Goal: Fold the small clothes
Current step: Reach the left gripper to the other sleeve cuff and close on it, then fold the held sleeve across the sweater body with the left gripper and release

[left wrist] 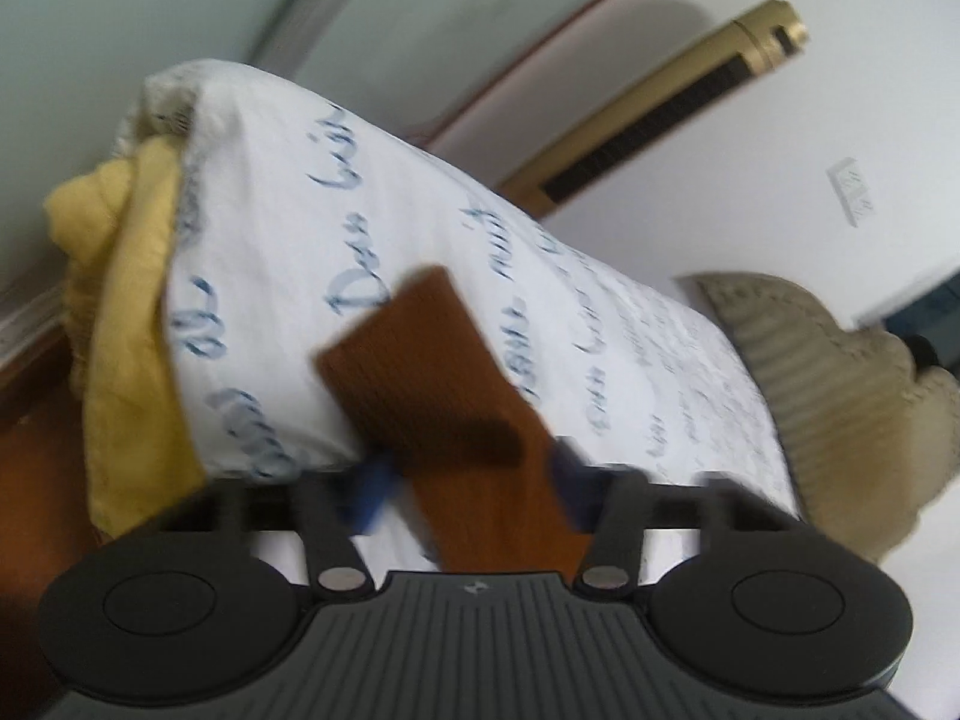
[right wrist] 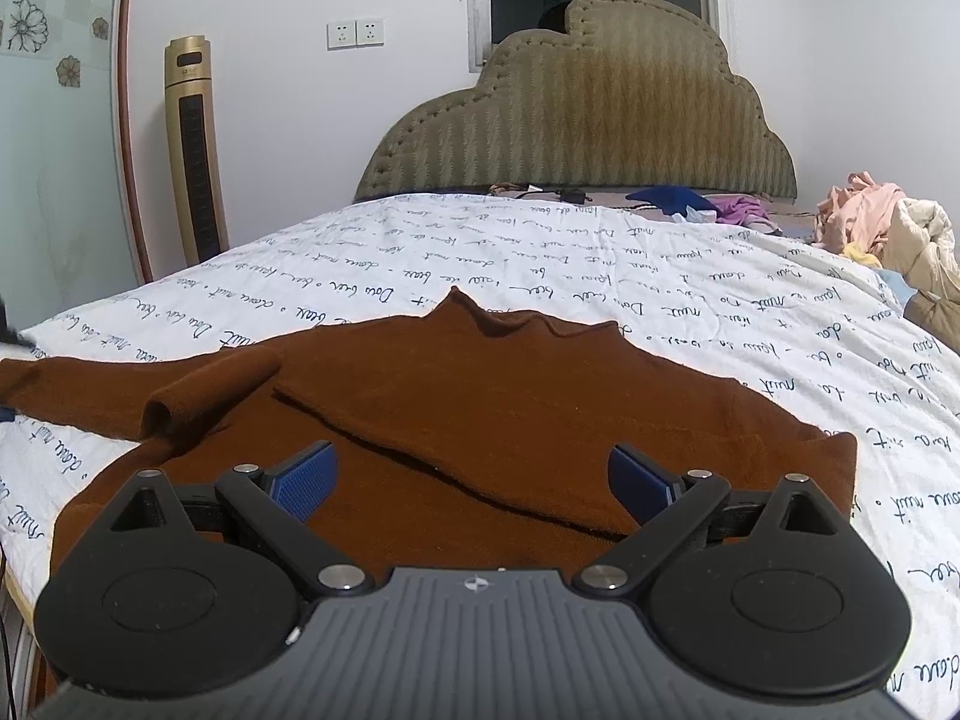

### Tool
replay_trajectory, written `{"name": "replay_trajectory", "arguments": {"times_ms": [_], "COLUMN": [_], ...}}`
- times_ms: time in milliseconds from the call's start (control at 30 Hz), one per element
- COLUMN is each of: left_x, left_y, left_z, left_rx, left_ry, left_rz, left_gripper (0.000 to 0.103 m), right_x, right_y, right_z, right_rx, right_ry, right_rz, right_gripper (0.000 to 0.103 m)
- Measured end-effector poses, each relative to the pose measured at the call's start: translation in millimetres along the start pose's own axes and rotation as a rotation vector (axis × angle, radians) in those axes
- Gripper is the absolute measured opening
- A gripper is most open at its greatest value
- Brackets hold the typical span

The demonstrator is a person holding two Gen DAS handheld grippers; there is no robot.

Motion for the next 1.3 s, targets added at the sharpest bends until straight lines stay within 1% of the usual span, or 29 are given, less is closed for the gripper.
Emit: {"name": "replay_trajectory", "arguments": {"times_ms": [67, 133, 200, 267, 300, 400, 467, 533, 567, 600, 667, 767, 800, 900, 967, 1033, 1100, 1300], "left_x": [4, 6, 5, 2, -4, -23, -36, -48, -57, -66, -93, -144, -162, -216, -244, -272, -295, -342], "left_y": [-4, -3, 4, 17, 22, 47, 61, 73, 77, 79, 80, 80, 81, 90, 93, 94, 94, 96], "left_z": [3, 7, 11, 16, 19, 28, 35, 43, 46, 47, 45, 20, 7, -42, -74, -108, -139, -221], "left_rx": [0.009, 0.004, -0.019, -0.072, -0.111, -0.272, -0.365, -0.438, -0.460, -0.464, -0.443, -0.398, -0.386, -0.343, -0.302, -0.249, -0.210, -0.162], "left_ry": [0.006, 0.015, 0.007, -0.037, -0.065, -0.174, -0.209, -0.221, -0.235, -0.256, -0.321, -0.479, -0.539, -0.717, -0.806, -0.878, -0.940, -1.080], "left_rz": [0.033, 0.030, 0.027, 0.054, 0.076, 0.178, 0.234, 0.278, 0.279, 0.273, 0.224, 0.108, 0.069, -0.081, -0.170, -0.254, -0.320, -0.452], "left_gripper": [0.011, 0.006, 0.006, 0.006, 0.006, 0.006, 0.006, 0.005, 0.005, 0.005, 0.005, 0.006, 0.006, 0.006, 0.006, 0.006, 0.006, 0.006], "right_x": [-1, -1, -2, -4, -5, -11, -16, -22, -26, -29, -33, -39, -40, -47, -53, -58, -64, -85], "right_y": [0, 0, 1, 1, 2, 4, 4, 4, 4, 4, 5, 5, 6, 8, 9, 10, 13, 20], "right_z": [1, 0, 0, 1, 1, 0, 0, -1, -1, -1, -2, -2, -1, -1, 0, 0, 0, -2], "right_rx": [-0.001, -0.001, -0.003, -0.005, -0.007, -0.016, -0.019, -0.017, -0.017, -0.017, -0.018, -0.023, -0.024, -0.031, -0.035, -0.039, -0.044, -0.057], "right_ry": [-0.009, -0.009, -0.004, -0.004, -0.006, -0.002, -0.002, -0.009, -0.016, -0.026, -0.042, -0.048, -0.049, -0.064, -0.081, -0.096, -0.108, -0.149], "right_rz": [0.005, 0.007, 0.001, -0.004, -0.007, -0.027, -0.052, -0.070, -0.073, -0.074, -0.077, -0.089, -0.093, -0.103, -0.109, -0.116, -0.125, -0.159], "right_gripper": [0.095, 0.095, 0.095, 0.095, 0.095, 0.096, 0.096, 0.096, 0.096, 0.096, 0.096, 0.096, 0.096, 0.096, 0.096, 0.096, 0.096, 0.096]}}
Point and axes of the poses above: each gripper's, at about its wrist camera, not at the fingertips, and y roughly against the way its jaws point, x to its left, z to its top, the point moved 5 cm from there along -y, roughly the way its jaws point, and after that the axes turned 8 degrees about -y, right-handed, at the moved point
